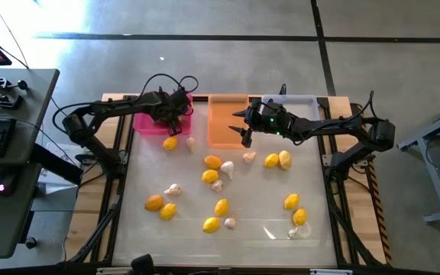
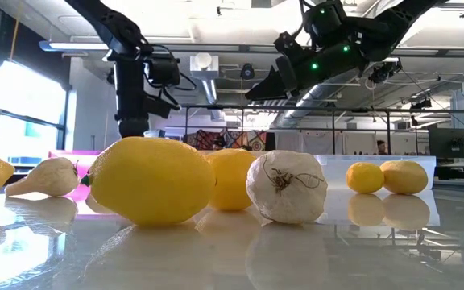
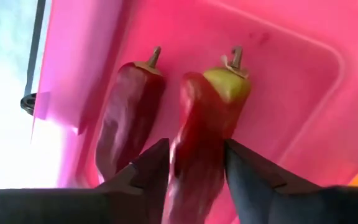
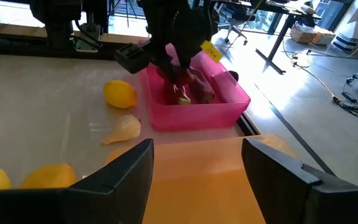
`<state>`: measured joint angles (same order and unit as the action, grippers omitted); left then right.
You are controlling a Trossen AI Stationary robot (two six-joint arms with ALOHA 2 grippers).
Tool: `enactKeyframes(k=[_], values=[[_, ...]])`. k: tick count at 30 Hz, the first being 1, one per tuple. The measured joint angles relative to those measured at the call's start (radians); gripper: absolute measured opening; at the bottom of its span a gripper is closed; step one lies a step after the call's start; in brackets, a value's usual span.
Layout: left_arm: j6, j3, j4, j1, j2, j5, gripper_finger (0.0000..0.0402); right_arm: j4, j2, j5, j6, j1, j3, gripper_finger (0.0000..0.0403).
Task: Sort produce into baskets
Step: Put the red chilli pepper into the pink bin, then put the yellow lemon into the transparent bin
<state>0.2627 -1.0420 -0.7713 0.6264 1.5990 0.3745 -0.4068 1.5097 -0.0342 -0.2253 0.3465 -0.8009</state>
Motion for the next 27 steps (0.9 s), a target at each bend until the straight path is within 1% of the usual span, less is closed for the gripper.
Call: enactKeyframes(k=[4,8,12,15,17,20,24,27], values=[[0.001,0.000,-0.004,-0.005,0.000,0.000,0.0170,0.000,0.000,0.000,0.000,0.000,0.000,0.0236],[0.001,0.000,-0.013,-0.005,0.000,0.004,0.0188,0.000,0.000,0.000,0.006,0.000,0.000,0.0236],[0.000,0.000,-0.025,-0.005,-0.006,0.032,0.0191,0.000,0.000,0.000,0.009,0.000,0.000,0.0236],[-0.018,0.001,0.012,-0.007,-0.035,0.027,0.0181,0.001,0.000,0.010,-0.001,0.000,0.000,0.0236],[-0.020,0.022,0.080,-0.007,-0.072,0.015,0.0169,0.003,0.000,0.041,-0.001,0.000,0.000,0.0236],[-0.002,0.084,0.215,-0.011,-0.148,-0.003,0.0148,0.007,0.000,0.071,-0.002,0.000,0.000,0.0236],[0.000,0.192,0.424,-0.020,-0.268,-0.022,0.0123,0.007,0.000,0.081,-0.005,0.000,0.000,0.0236],[0.001,0.291,0.590,-0.039,-0.350,-0.076,0.0108,0.007,0.000,0.083,-0.019,0.000,0.000,0.0236]])
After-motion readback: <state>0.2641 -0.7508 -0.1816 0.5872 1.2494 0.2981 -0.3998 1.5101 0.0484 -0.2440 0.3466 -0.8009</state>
